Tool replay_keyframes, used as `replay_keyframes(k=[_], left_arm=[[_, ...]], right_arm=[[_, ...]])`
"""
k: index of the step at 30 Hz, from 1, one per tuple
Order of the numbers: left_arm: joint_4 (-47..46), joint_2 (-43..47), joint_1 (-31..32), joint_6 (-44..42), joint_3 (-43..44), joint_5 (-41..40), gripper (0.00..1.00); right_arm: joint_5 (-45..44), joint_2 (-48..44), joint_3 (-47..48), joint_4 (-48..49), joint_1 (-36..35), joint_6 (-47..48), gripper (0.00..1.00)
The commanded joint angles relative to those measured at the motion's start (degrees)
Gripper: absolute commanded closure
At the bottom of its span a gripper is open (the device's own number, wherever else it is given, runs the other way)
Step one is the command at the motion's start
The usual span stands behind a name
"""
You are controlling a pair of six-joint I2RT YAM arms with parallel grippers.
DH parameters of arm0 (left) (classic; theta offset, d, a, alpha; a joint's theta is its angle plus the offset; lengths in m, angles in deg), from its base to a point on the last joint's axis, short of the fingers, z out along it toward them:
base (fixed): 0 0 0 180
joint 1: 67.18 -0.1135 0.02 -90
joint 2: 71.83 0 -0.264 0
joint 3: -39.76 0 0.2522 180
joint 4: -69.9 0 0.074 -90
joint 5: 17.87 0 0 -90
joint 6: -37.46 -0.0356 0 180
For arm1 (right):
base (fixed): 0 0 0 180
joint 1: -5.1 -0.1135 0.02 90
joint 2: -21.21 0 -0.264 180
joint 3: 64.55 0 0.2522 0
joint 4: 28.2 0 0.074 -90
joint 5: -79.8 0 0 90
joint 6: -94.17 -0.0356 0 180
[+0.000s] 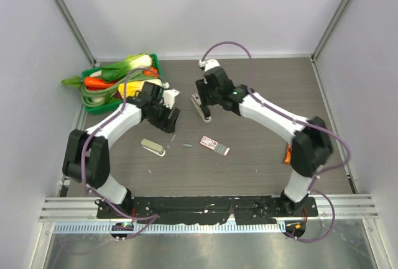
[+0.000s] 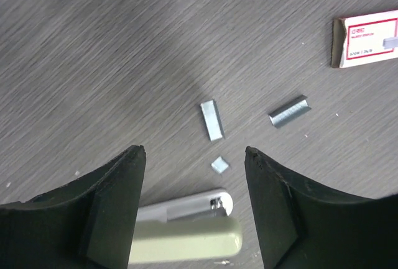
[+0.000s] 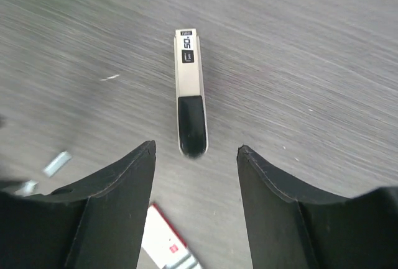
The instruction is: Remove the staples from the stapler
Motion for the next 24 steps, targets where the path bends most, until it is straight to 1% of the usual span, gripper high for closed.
replay_keyframes(k=[1, 3, 6, 9, 11, 15, 24], left_arm=[[-0.63, -6.09, 3.14, -1.77, 5.33, -4.62, 0.33], [-0.63, -8.37, 4.54, -1.42, 5.96, -5.41, 0.35], [-1.5, -9.7, 6.39, -0.8, 6.4, -6.38, 0.39], [-1.95, -11.02, 7.88, -0.54, 6.4, -7.52, 0.4], [-1.86, -11.99, 8.41, -0.27, 6.4, -8.05, 0.42], [-1.68, -13.31, 8.85, 0.51, 6.58, -8.49, 0.48], [-3.79, -14.36, 9.64, 1.66, 4.47, -10.86, 0.51]], right_arm=[[-1.27, -15.03, -9.47, 8.91, -0.16, -3.02, 0.4], [-1.36, -19.16, -13.69, 9.71, -0.07, -4.16, 0.41], [-1.01, -22.95, -18.36, 10.93, 0.1, -5.3, 0.44], [-0.13, -25.15, -21.44, 11.99, 0.28, -6.27, 0.5], [0.31, -26.21, -22.77, 12.61, 0.28, -6.71, 0.52], [0.83, -27.71, -25.14, 13.75, 0.37, -7.15, 0.57], [1.98, -29.82, -27.78, 15.25, 0.37, -7.94, 0.6]])
